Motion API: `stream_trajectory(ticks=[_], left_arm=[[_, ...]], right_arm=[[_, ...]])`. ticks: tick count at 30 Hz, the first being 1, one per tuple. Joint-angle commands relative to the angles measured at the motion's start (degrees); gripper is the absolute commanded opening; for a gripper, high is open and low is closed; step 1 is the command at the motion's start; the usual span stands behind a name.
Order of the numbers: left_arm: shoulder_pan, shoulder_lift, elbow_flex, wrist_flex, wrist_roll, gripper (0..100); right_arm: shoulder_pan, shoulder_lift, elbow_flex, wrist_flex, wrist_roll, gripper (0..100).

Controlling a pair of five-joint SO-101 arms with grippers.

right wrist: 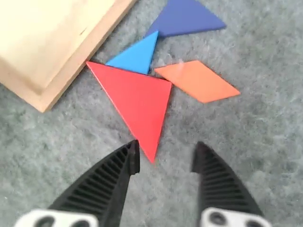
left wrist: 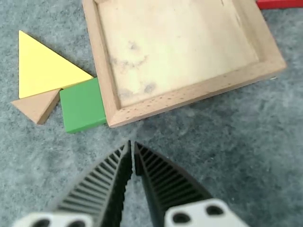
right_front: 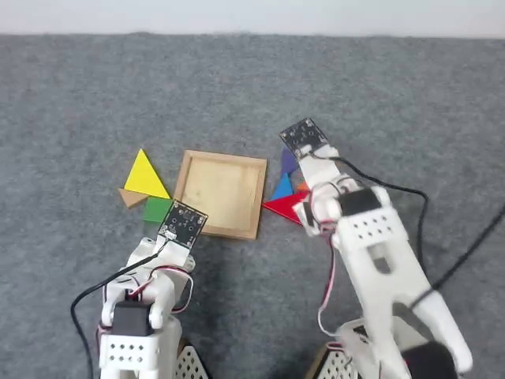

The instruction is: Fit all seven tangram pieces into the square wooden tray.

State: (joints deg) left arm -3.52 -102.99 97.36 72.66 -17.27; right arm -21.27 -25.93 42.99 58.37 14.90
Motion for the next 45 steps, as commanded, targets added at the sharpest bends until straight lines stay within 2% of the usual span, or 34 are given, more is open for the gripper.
stream_trajectory(ticks=[1,12,17,21,25,31,33,36,37,40,42,45], left_arm=[[-0.09,-1.14,-0.92,0.18,-0.09,1],[-0.09,-1.14,-0.92,0.18,-0.09,1],[-0.09,-1.14,-0.92,0.18,-0.09,1],[-0.09,-1.14,-0.92,0.18,-0.09,1],[0.44,-1.14,-0.92,0.18,-0.09,1],[0.35,-1.23,-0.92,-1.14,-0.44,1],[-0.88,-1.23,-1.89,-4.84,-3.87,1],[-8.26,-1.23,-5.14,-9.49,-13.1,1],[-9.93,-1.23,-6.55,-11.96,-14.07,1],[-15.12,-0.88,-11.65,-18.02,-9.76,1],[-16.79,-0.7,-15.96,-18.02,-5.98,2],[-16.0,2.37,-22.11,-15.56,-4.4,2]], right_arm=[[-3.12,4.62,-7.03,0.75,-0.7,22.5],[-13.05,18.15,-17.05,0.31,-1.05,22.7],[-14.99,21.23,-18.55,-1.71,-10.81,22.4],[-12.0,20.0,-17.32,1.1,-12.13,22.4],[-10.95,16.57,-11.25,-3.21,-12.31,22.4],[-4.7,5.93,-3.78,-6.11,-18.64,20.5],[-1.45,1.19,-1.23,-6.37,-19.69,15.6],[2.59,-4.97,2.46,-6.37,-20.84,6.1],[3.65,-6.64,3.6,-6.9,-20.75,4.3],[6.73,-11.3,7.56,-10.07,-20.75,4.3],[7.96,-13.23,9.58,-12.7,-20.66,4.1],[8.22,-15.87,11.96,-14.46,-20.66,4.1]])
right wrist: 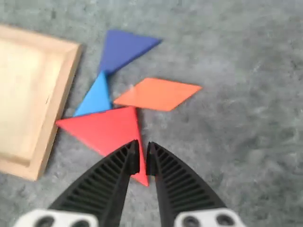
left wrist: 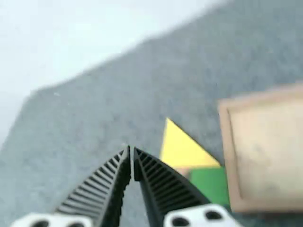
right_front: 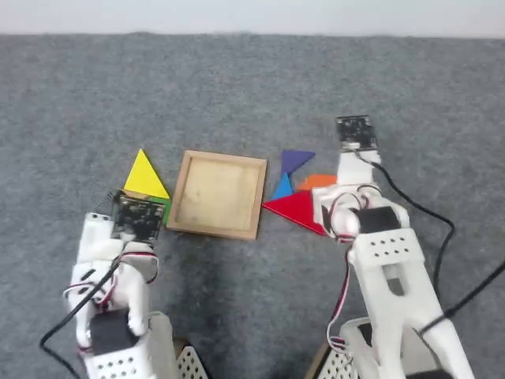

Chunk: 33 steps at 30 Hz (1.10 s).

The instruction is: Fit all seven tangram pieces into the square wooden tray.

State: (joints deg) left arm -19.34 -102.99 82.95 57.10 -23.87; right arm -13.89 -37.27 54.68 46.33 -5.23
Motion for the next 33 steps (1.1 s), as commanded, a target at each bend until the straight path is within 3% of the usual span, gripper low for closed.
stream_trajectory(ticks=[1,7,13,16,22,29,33], left_arm=[[0.44,5.1,-9.45,0.0,2.55,2],[4.48,35.96,-23.87,0.09,2.81,6],[4.22,67.25,-36.97,-0.18,2.9,13],[4.22,79.3,-43.74,-0.18,6.95,15],[0.18,97.49,-56.57,0.18,20.13,19],[-3.78,112.88,-65.19,0.26,29.71,25],[-3.43,118.77,-69.93,2.46,31.38,28]], right_arm=[[0.66,-5.14,0.79,-2.42,-0.53,4.1],[0.31,-7.6,3.34,-3.82,2.37,4.2],[-6.99,-10.51,8.88,-6.99,8.18,4.1],[-10.33,-12.79,11.43,-7.87,10.64,4.1],[-12.09,-16.4,13.63,-7.96,12.22,4.1],[-12.09,-17.19,14.07,-7.96,12.22,4.1],[-12.09,-17.19,14.07,-7.96,12.22,4.2]])
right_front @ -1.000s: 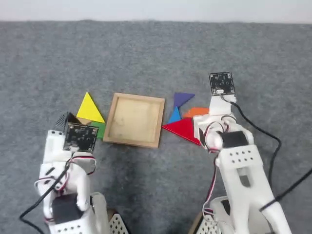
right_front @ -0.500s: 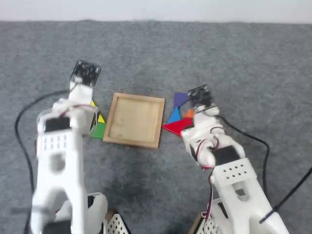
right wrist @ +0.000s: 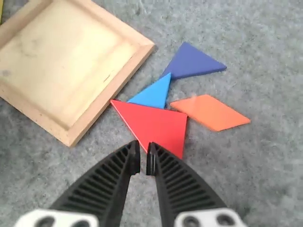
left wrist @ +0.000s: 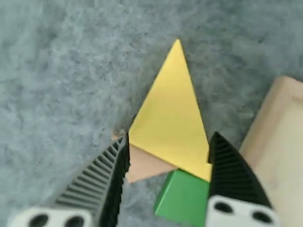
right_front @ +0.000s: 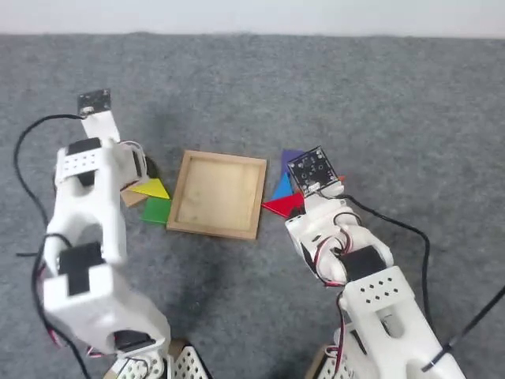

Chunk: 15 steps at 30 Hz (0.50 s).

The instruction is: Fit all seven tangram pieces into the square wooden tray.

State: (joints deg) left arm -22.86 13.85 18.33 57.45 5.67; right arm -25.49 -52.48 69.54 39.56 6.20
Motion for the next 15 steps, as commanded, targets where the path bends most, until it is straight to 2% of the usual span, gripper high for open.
stream_trajectory(ticks=[1,3,9,15], left_arm=[[0.18,3.16,-6.55,2.9,1.93,28],[0.26,5.36,-9.01,4.31,2.9,28],[0.0,11.34,-15.43,10.73,11.96,28],[-2.73,14.33,-20.18,13.27,13.63,29]], right_arm=[[-0.48,-1.98,-0.79,-1.19,0.79,4.3],[-0.57,-1.98,-0.79,-1.27,0.79,4.3],[-0.57,-1.89,-0.79,-1.27,0.7,4.3],[-0.57,-1.71,-0.7,-2.07,0.7,4.4]])
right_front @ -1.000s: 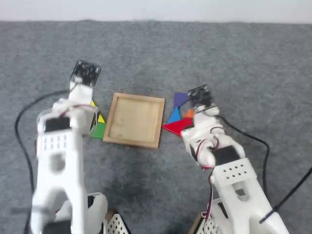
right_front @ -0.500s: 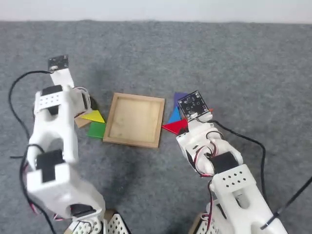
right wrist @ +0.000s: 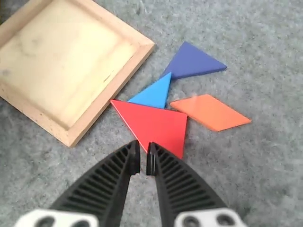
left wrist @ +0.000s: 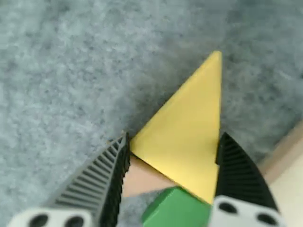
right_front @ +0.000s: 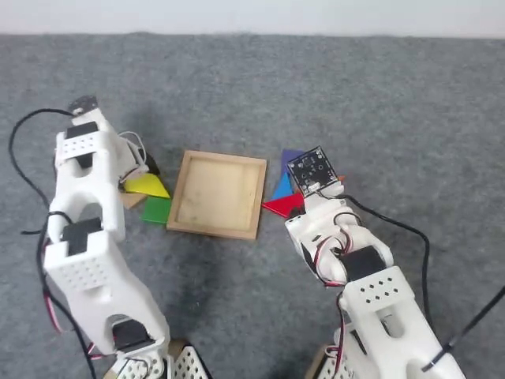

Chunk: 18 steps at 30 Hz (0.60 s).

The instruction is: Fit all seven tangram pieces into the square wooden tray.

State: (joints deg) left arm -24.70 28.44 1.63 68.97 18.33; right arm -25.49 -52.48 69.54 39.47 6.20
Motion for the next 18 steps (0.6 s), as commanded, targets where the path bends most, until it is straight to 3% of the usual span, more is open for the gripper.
stream_trajectory(ticks=[1,14,18], left_arm=[[-0.88,0.0,-3.82,1.93,0.97,31],[2.11,0.35,-4.0,0.88,0.62,33],[2.2,0.35,-3.82,-0.09,0.53,28]], right_arm=[[-0.57,-1.63,-0.53,-2.42,0.7,4.4],[-0.57,-2.07,0.62,-3.91,0.7,4.4],[-0.57,-2.07,0.62,-3.91,0.7,4.4]])
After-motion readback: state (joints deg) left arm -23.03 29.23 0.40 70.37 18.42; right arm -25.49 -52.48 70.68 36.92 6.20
